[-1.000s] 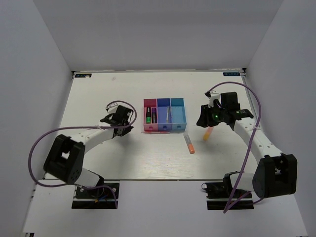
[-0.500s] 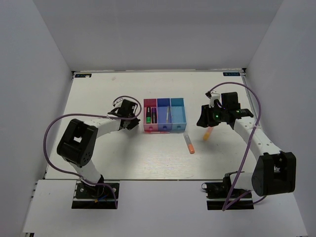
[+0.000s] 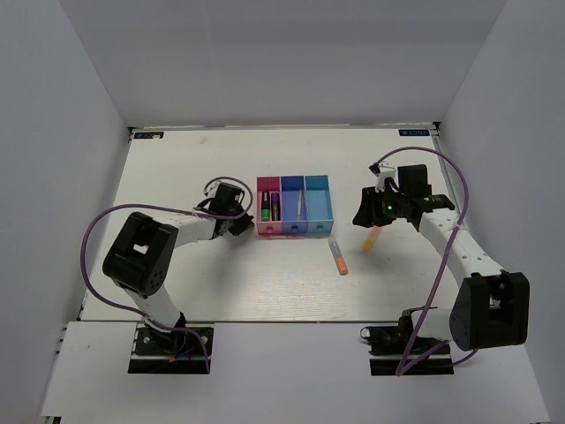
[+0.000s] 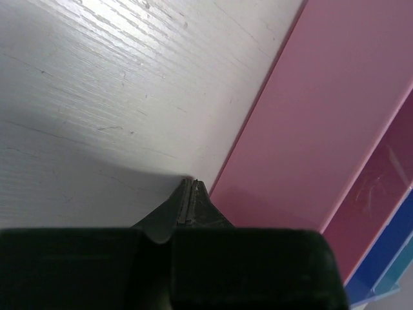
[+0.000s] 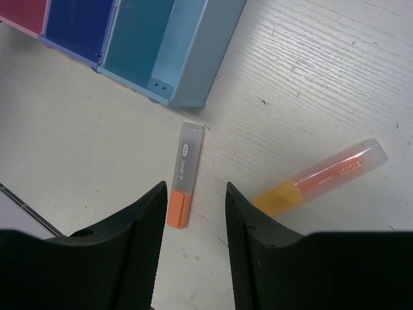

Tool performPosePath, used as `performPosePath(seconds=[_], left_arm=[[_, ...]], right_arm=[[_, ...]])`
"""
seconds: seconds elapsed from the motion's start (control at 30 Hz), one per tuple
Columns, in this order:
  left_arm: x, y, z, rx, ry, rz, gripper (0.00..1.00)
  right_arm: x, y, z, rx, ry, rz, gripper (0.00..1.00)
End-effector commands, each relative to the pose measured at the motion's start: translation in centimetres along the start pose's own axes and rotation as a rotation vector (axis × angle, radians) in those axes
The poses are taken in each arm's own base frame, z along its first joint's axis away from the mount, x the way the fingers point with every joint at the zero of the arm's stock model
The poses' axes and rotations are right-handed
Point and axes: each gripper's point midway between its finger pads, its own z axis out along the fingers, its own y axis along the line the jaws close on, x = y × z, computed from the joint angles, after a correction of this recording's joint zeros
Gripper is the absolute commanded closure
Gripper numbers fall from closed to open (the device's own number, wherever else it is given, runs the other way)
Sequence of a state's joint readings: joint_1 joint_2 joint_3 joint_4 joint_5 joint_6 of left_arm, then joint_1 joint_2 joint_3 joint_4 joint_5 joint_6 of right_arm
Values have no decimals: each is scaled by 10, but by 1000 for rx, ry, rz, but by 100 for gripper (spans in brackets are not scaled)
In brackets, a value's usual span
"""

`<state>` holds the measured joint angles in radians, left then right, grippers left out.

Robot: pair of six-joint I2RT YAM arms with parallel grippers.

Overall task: Sort the stationery into containers
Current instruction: Move the pen to the center of the board, then pick up the pen from the center of the board.

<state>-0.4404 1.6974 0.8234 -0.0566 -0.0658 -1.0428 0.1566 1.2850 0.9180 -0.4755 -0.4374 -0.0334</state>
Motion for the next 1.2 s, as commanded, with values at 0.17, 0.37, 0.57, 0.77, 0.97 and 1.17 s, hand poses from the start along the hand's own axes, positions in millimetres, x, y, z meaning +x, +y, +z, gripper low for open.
performPosePath(seconds=[0.17, 0.37, 0.57, 0.77, 0.97, 1.17], left_arm=[[27, 22, -6, -4, 68, -14, 99], [56, 43, -19, -15, 116, 6, 99], [101, 54, -40, 1, 204, 103, 99], [116, 54, -67, 4, 193, 230, 99], [88, 68, -90, -95, 73, 386, 68], [98, 39, -107, 60, 86, 575, 39]], right_arm=[[0, 2, -1, -28, -4, 12, 56], [-2, 3, -4, -30, -13, 17, 56], [-3, 4, -8, -37, -25, 27, 56], [-7, 7, -12, -45, -44, 29, 56], [-7, 8, -13, -55, -47, 31, 56], [-8, 8, -13, -58, -50, 26, 56]])
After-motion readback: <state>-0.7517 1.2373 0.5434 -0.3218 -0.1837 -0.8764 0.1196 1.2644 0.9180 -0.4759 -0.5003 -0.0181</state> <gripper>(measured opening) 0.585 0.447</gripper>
